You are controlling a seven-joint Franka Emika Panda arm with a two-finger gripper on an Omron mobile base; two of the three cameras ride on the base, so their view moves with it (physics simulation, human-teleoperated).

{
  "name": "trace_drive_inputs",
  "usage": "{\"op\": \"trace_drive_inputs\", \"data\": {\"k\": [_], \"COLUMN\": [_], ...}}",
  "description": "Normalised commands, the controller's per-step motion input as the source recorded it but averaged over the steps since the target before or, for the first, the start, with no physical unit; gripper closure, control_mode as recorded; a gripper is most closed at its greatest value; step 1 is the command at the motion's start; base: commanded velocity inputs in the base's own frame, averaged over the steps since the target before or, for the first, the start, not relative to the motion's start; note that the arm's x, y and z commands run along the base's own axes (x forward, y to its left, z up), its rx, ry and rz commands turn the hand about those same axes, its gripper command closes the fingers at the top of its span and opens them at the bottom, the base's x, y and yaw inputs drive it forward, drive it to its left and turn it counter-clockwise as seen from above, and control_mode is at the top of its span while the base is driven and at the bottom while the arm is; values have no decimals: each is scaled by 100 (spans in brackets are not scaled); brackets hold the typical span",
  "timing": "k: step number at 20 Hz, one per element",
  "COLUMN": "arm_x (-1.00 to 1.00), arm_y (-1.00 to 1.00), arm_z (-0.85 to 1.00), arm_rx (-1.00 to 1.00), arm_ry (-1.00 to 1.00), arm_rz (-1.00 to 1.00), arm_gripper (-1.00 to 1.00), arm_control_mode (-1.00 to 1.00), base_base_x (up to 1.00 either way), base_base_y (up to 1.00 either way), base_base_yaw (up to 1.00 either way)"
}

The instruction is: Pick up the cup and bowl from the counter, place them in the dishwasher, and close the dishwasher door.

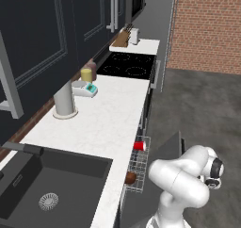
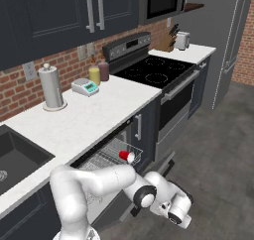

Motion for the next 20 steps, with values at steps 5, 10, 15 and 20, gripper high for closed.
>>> {"op": "trace_drive_inputs", "data": {"k": [5, 10, 15, 20], "arm_x": [11, 19, 24, 42], "arm_y": [100, 100, 100, 100], "arm_z": [18, 37, 39, 41], "arm_rx": [19, 23, 20, 15], "arm_ry": [14, 17, 13, 8], "arm_rz": [12, 14, 14, 11], "arm_gripper": [-100, -100, -100, -100], "arm_control_mode": [-100, -100, -100, -100], "base_base_x": [0, 0, 0, 0], "base_base_y": [0, 0, 0, 0], "base_base_yaw": [0, 0, 0, 0]}}
